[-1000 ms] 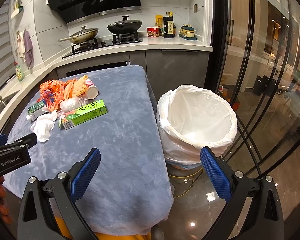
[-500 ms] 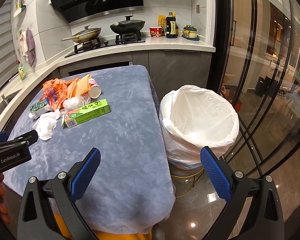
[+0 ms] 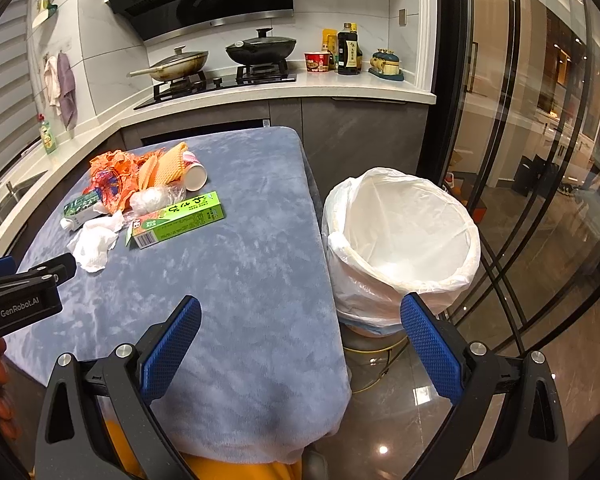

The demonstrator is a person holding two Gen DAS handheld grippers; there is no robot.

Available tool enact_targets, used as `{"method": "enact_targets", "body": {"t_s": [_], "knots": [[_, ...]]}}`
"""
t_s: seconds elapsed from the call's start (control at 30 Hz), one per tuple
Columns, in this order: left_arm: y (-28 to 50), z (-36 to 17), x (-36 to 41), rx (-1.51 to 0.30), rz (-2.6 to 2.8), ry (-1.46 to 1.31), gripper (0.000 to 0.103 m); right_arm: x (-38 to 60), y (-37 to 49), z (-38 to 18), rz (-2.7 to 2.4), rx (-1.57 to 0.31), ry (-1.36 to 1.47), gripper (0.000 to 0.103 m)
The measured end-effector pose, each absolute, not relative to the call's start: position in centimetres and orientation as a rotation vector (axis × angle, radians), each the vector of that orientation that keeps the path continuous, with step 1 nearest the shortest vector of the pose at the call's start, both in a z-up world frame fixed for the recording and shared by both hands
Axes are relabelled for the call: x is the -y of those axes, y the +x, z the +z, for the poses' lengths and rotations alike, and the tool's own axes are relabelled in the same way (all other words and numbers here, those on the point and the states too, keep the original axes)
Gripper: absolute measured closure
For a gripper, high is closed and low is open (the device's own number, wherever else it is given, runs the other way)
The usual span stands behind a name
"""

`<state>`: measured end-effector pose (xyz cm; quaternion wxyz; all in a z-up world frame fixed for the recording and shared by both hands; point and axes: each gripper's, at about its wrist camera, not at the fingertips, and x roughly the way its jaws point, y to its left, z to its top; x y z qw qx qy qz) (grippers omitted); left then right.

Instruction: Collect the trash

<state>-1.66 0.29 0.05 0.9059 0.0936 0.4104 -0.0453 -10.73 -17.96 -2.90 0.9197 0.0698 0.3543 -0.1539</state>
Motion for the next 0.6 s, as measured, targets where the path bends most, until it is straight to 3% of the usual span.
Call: {"method": "enact_targets", "body": {"t_s": [0.6], "knots": [[-1.65,-0.04,-0.33,-0.851,-0.091,0.191,0.008,17.74,-10.72,-2.95,-0.314,-0.729,0.143,0.007]]}}
